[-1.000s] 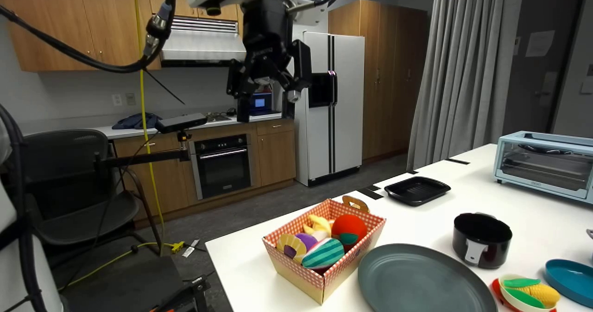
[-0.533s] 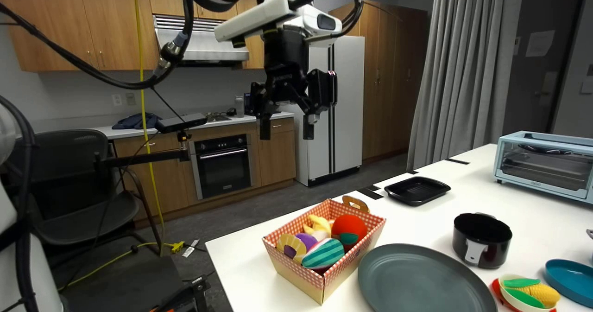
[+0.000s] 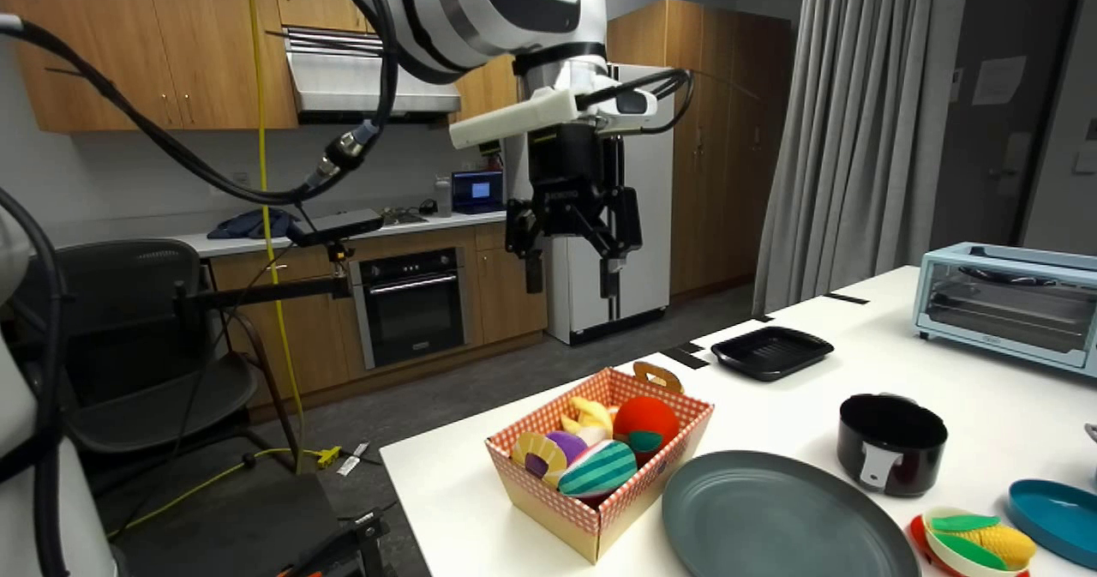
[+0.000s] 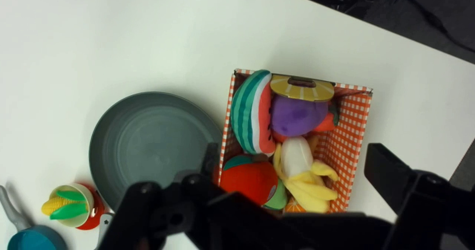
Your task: Put the orange, banana and pear plush toys on the plate then put the orange and banana back in the box
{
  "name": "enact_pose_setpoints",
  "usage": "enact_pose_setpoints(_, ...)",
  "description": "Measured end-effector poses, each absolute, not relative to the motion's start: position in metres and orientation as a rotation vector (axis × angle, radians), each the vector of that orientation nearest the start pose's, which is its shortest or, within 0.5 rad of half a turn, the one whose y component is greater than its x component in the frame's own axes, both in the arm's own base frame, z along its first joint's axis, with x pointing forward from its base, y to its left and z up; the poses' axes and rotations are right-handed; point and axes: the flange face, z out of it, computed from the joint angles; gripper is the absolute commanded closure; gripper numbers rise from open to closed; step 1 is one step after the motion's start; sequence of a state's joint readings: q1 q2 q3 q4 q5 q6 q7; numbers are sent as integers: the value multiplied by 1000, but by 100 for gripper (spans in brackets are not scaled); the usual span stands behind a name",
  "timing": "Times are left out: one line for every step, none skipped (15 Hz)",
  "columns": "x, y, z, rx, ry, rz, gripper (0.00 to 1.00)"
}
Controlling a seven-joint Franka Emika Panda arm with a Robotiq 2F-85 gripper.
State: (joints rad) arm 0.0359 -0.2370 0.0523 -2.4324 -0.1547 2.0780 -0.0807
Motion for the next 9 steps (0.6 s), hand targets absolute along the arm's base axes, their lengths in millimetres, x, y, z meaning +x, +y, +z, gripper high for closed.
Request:
enact_pose_setpoints(447, 32, 380, -3257, -413, 180, 0)
enact_pose_setpoints(453, 32, 375, -3263, -419, 170, 0)
enact_pose_setpoints(460, 32, 369, -3271, -426, 163, 0)
enact_pose_setpoints(467, 32, 363, -3278, -431, 156, 0)
enact_pose_setpoints(473, 32, 357, -3285, -436, 152, 0)
enact_pose_setpoints(480, 31, 351, -3293, -443, 147, 0)
enact_pose_setpoints(486, 31, 344, -3301, -448, 144, 0)
enact_pose_setpoints(492, 30, 338, -3307, -451, 142, 0)
enact_pose_setpoints(498, 30, 331, -3312, -452, 143, 0)
